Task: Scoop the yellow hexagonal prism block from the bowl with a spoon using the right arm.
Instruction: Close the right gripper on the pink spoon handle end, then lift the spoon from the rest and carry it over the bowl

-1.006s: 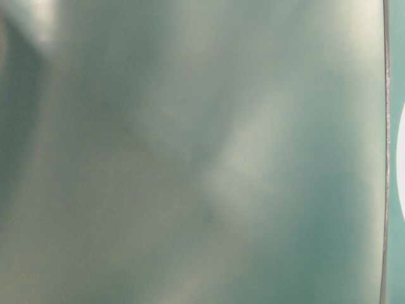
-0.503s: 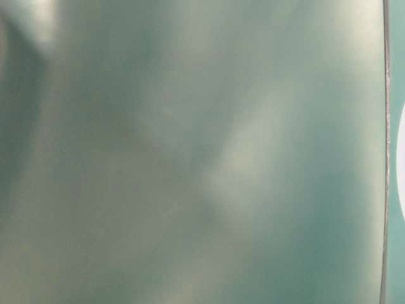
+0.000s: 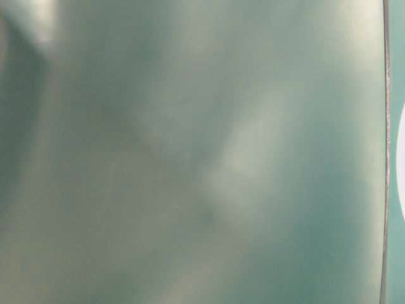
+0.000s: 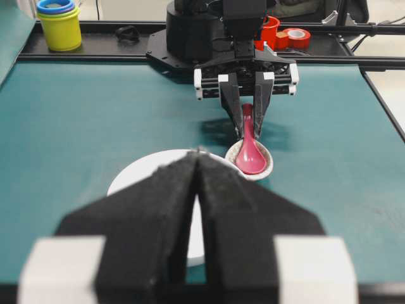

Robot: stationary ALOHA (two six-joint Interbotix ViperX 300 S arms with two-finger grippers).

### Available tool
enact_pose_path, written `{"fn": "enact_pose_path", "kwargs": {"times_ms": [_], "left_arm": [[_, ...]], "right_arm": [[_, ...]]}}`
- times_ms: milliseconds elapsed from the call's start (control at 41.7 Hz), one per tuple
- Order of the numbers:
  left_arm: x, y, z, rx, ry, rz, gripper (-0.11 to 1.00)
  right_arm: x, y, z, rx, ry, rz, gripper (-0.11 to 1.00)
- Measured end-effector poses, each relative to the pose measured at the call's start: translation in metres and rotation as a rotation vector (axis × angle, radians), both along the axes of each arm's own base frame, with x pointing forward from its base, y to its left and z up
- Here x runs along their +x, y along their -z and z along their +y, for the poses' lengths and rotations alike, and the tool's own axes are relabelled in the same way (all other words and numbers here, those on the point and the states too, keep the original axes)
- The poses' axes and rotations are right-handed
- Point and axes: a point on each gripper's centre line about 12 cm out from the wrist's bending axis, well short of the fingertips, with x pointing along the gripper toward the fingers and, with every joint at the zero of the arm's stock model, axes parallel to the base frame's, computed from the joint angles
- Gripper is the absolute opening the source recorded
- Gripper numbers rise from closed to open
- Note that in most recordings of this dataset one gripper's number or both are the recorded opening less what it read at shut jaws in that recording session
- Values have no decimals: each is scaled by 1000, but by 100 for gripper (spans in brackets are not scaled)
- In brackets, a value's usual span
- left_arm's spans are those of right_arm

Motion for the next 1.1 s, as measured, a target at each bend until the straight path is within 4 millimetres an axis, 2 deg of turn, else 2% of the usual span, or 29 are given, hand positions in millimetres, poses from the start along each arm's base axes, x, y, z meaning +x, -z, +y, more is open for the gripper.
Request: {"fn": "enact_pose_path", "kwargs": {"times_ms": [431, 791, 1102], "left_arm": [[0, 0, 0, -1, 0, 0, 0], [0, 0, 0, 0, 0, 0, 0], [0, 0, 0, -1, 0, 2, 0]], "right_arm": [[-2, -5, -2, 7, 2, -13, 26], [-6, -34, -13, 3, 12, -78, 25], [19, -64, -31, -57, 20, 22, 25]]}}
